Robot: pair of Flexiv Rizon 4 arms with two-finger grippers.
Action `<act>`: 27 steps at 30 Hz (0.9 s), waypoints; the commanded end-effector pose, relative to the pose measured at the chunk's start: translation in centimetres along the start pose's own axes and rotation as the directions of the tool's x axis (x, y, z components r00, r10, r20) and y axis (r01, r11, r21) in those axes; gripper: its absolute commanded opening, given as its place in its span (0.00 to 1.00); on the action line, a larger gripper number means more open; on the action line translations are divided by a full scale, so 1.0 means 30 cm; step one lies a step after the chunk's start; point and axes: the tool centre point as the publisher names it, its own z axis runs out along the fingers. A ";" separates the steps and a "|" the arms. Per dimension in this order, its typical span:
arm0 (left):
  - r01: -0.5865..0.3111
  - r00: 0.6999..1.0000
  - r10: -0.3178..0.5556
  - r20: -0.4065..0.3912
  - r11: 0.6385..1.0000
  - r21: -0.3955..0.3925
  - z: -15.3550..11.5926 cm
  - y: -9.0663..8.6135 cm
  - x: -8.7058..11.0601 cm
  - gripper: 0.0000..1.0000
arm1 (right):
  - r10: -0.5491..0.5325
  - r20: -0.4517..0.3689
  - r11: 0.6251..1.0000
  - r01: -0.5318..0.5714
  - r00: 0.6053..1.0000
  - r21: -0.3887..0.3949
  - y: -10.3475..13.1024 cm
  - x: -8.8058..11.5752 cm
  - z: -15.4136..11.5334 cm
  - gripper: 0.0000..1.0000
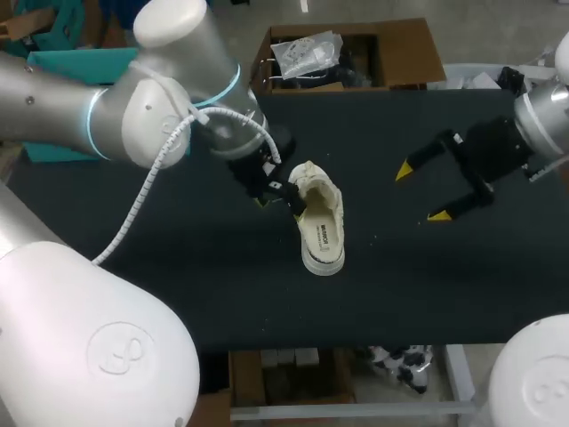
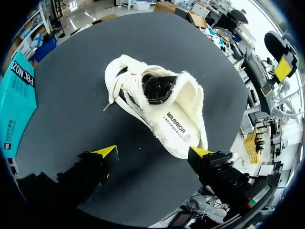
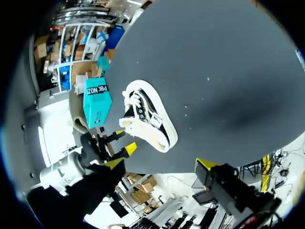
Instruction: Open the shoe tongue, take the insole out of the shoe, put the insole back into the shoe, and pack the shoe into the shoebox
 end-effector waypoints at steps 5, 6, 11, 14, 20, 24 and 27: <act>0.425 0.904 -0.422 0.074 0.862 -0.275 0.089 -0.054 0.046 1.00 | -0.211 0.157 0.975 0.219 0.965 -0.040 0.041 -0.040 -0.055 1.00; 0.449 0.892 -0.442 0.091 0.847 -0.284 0.101 -0.053 0.054 1.00 | -0.243 0.176 0.966 0.254 0.954 -0.041 0.045 -0.043 -0.066 1.00; 0.588 0.809 -0.561 0.176 0.766 -0.262 0.134 -0.044 0.085 1.00 | -0.402 0.258 0.909 0.417 0.879 -0.007 0.064 -0.063 -0.115 1.00; 0.640 0.769 -0.607 0.201 0.733 -0.232 0.136 -0.035 0.102 1.00 | -0.507 0.295 0.853 0.521 0.810 0.035 0.071 -0.074 -0.135 1.00; 0.662 0.748 -0.628 0.215 0.725 -0.190 0.134 -0.027 0.131 1.00 | -0.637 0.354 0.759 0.637 0.685 0.132 0.097 -0.096 -0.162 1.00; 0.669 0.741 -0.634 0.220 0.723 -0.171 0.128 -0.026 0.134 1.00 | -0.705 0.377 0.696 0.690 0.601 0.200 0.100 -0.101 -0.175 1.00; 0.665 0.743 -0.627 0.233 0.731 -0.154 0.119 -0.025 0.133 1.00 | -0.728 0.370 0.671 0.711 0.577 0.210 0.104 -0.119 -0.203 1.00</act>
